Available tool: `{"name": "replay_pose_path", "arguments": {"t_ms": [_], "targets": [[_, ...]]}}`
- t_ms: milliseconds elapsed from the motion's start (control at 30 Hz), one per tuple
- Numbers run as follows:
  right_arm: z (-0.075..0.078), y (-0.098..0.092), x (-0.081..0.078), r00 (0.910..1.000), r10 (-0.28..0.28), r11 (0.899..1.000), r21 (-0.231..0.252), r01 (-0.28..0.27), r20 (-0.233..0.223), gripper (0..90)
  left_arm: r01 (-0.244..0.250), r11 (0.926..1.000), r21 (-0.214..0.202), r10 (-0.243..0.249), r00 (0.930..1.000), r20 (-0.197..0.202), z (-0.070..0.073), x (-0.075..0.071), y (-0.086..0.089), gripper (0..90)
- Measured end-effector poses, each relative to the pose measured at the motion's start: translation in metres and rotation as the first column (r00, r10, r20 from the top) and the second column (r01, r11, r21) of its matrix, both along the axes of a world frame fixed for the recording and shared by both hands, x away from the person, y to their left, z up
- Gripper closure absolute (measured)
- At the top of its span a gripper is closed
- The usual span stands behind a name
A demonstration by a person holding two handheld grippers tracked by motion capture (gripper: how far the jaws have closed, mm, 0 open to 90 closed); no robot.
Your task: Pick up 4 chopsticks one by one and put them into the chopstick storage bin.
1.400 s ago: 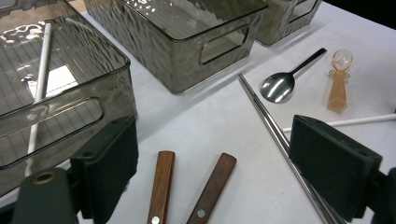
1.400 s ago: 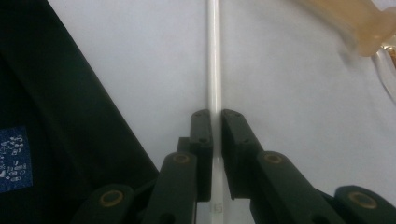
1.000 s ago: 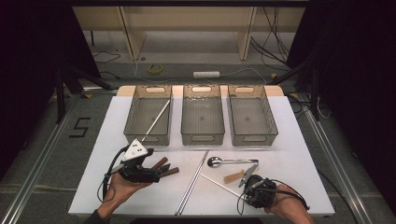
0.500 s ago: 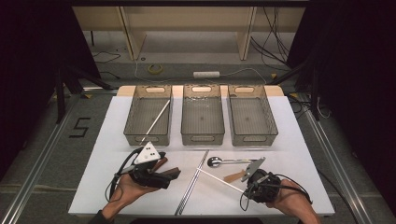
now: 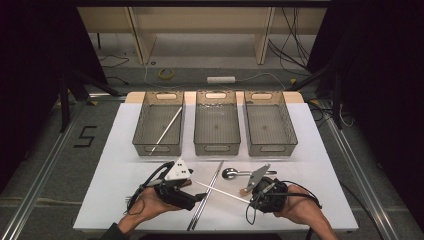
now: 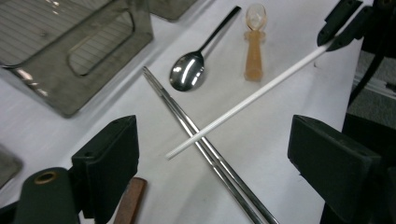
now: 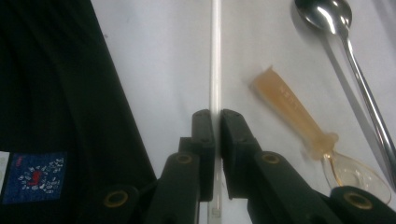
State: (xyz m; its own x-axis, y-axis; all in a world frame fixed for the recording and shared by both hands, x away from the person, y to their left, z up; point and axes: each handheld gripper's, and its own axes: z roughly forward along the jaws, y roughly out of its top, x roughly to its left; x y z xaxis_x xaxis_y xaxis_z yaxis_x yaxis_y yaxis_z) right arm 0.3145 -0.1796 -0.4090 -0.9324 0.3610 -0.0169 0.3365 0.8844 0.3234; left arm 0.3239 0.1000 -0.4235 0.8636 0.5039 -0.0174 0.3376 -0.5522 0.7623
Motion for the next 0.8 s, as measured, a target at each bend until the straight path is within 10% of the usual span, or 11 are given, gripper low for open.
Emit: {"name": "replay_pose_path", "arguments": {"t_ms": [533,800], "targets": [[0.007,0.025,-0.002,0.9971,0.075,0.997,0.004,-0.075,0.014,85.1,0.097,0.9852,0.141,-0.097,0.9952,-0.007,-0.013,-0.006,-0.023,21.2],[0.009,0.031,-0.005,0.9941,0.108,0.994,0.001,-0.108,0.011,85.1,0.139,0.9694,0.203,-0.141,0.9900,-0.003,-0.018,-0.009,-0.028,37.4]]}}
